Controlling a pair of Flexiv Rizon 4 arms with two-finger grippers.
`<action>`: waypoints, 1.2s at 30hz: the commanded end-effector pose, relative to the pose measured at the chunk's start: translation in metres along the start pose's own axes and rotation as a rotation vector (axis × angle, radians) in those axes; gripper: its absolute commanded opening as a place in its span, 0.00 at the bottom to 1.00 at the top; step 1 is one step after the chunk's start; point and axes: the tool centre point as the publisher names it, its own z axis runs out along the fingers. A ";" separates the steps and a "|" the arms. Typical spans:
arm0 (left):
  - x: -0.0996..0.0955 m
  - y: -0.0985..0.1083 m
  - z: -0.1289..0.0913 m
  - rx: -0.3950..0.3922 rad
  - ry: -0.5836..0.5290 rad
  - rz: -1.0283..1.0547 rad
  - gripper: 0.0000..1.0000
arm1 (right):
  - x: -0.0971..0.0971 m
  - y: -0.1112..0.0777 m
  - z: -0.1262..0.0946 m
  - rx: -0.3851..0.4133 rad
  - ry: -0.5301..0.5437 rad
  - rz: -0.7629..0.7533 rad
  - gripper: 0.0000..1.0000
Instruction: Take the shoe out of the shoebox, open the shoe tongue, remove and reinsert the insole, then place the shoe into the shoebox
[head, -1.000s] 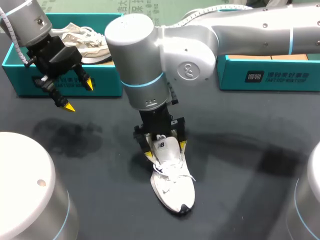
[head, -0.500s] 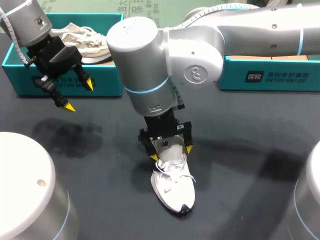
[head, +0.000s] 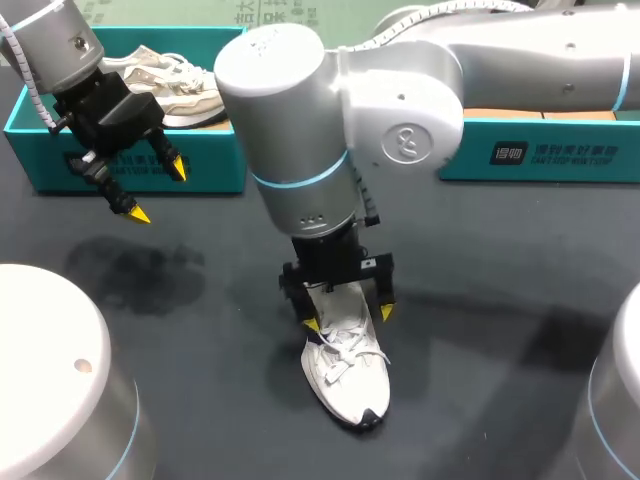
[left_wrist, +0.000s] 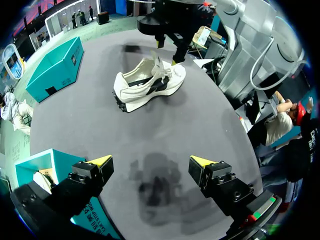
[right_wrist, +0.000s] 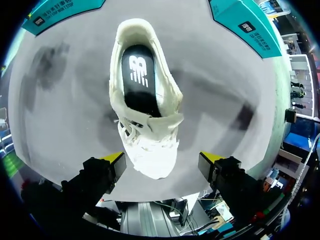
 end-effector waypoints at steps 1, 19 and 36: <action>0.001 0.000 0.000 -0.003 -0.001 0.000 1.00 | 0.000 -0.014 -0.004 -0.012 0.009 -0.004 1.00; 0.001 0.000 0.000 -0.003 -0.001 0.000 1.00 | 0.004 -0.051 0.000 0.010 0.045 0.024 0.42; 0.001 0.000 0.000 -0.003 -0.001 0.000 1.00 | 0.011 -0.015 0.000 -0.052 0.050 -0.062 0.40</action>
